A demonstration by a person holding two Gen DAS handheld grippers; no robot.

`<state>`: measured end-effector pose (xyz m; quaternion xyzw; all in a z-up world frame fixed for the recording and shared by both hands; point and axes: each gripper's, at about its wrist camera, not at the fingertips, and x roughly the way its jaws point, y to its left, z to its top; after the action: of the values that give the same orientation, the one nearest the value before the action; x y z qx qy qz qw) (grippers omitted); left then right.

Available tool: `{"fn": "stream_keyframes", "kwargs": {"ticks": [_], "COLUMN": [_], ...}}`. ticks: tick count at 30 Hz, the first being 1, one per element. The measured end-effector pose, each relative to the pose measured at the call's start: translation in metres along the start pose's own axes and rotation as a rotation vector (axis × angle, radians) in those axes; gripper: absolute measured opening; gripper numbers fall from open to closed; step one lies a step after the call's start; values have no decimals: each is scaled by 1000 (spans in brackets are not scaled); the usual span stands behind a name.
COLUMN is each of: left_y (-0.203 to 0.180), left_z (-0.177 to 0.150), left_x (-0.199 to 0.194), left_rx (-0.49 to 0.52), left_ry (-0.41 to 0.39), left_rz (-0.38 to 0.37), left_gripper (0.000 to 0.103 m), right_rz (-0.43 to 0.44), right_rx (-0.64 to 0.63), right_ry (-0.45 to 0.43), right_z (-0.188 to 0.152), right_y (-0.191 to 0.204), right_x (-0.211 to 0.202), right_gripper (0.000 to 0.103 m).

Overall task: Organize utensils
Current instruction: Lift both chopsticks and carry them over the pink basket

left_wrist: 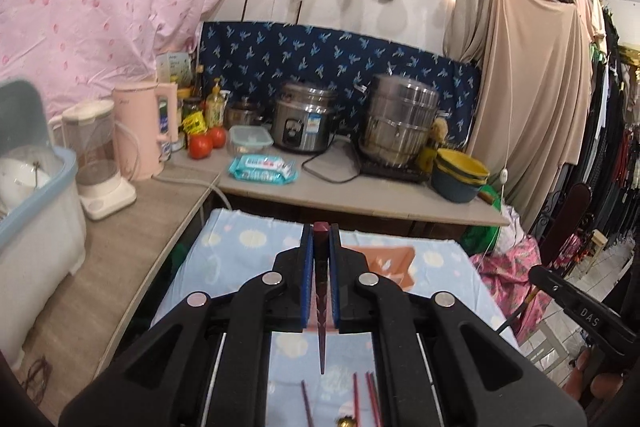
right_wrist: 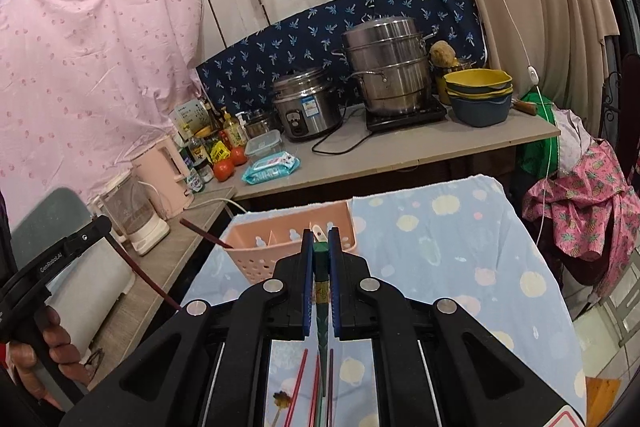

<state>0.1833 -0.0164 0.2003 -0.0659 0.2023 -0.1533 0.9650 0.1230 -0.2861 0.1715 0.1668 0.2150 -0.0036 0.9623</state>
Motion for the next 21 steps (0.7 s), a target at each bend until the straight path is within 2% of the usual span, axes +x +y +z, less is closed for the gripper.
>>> {"fn": "stream_keyframes", "kwargs": {"ticks": [7, 13, 17, 21], "left_y": [-22, -29, -28, -22], "left_z": [51, 83, 88, 80], "left_x": [16, 39, 61, 86], "left_rx": [24, 27, 28, 18], "left_ry": [-102, -160, -152, -111], "left_rz": [-33, -28, -16, -2], "left_gripper": [7, 7, 7, 7], "right_rz": [44, 79, 85, 66], "right_rx": [25, 43, 61, 68], "right_ry": [-97, -180, -186, -145], "right_z": [52, 94, 105, 100], "right_y": [9, 20, 20, 16], "right_x": [16, 31, 56, 87], "right_gripper": [7, 7, 7, 7]}}
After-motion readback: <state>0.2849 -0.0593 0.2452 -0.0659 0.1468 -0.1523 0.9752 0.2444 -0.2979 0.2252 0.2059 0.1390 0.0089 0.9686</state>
